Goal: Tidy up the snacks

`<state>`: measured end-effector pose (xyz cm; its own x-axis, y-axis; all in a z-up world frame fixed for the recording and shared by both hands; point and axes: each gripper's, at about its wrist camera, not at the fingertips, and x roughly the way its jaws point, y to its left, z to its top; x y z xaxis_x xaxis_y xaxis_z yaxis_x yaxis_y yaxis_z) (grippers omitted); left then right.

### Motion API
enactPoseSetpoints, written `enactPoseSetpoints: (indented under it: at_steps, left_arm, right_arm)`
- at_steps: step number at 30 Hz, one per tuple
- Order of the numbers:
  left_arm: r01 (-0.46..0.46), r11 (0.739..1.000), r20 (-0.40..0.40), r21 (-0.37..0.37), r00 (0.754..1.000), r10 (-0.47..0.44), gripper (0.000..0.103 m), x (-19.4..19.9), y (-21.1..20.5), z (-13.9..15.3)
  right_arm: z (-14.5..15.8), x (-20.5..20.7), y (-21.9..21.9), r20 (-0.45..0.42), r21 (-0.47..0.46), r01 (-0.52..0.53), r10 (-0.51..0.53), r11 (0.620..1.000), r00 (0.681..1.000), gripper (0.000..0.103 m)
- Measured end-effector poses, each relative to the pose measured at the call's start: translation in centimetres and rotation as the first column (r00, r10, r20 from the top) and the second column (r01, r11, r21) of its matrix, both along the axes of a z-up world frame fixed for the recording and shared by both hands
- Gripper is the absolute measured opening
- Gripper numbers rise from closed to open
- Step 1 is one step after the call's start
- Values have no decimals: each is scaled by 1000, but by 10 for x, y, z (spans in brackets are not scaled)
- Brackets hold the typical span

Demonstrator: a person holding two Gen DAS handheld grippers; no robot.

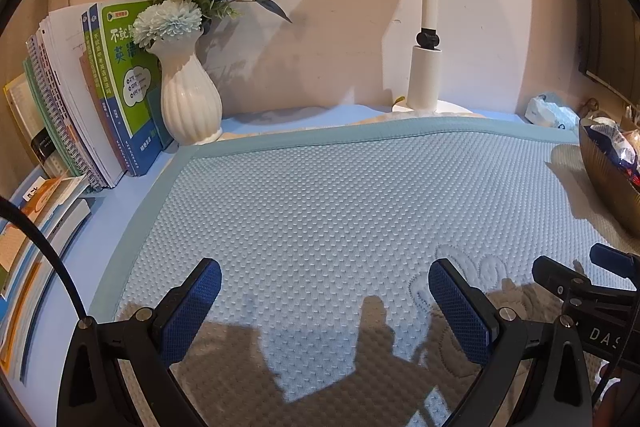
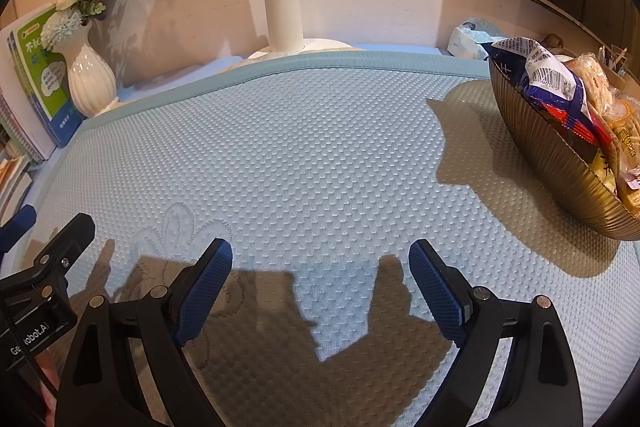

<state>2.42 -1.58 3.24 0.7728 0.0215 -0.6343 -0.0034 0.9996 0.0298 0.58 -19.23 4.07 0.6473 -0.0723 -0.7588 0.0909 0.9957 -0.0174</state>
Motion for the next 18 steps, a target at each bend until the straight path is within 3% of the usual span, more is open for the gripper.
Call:
enactPoseSetpoints:
  at_steps: [18]
  left_arm:
    - [6, 1000, 0, 3, 1000, -6, 103, 1, 0, 0]
  right_arm:
    - [1, 0, -1, 6, -5, 3, -3, 1000, 1000, 90]
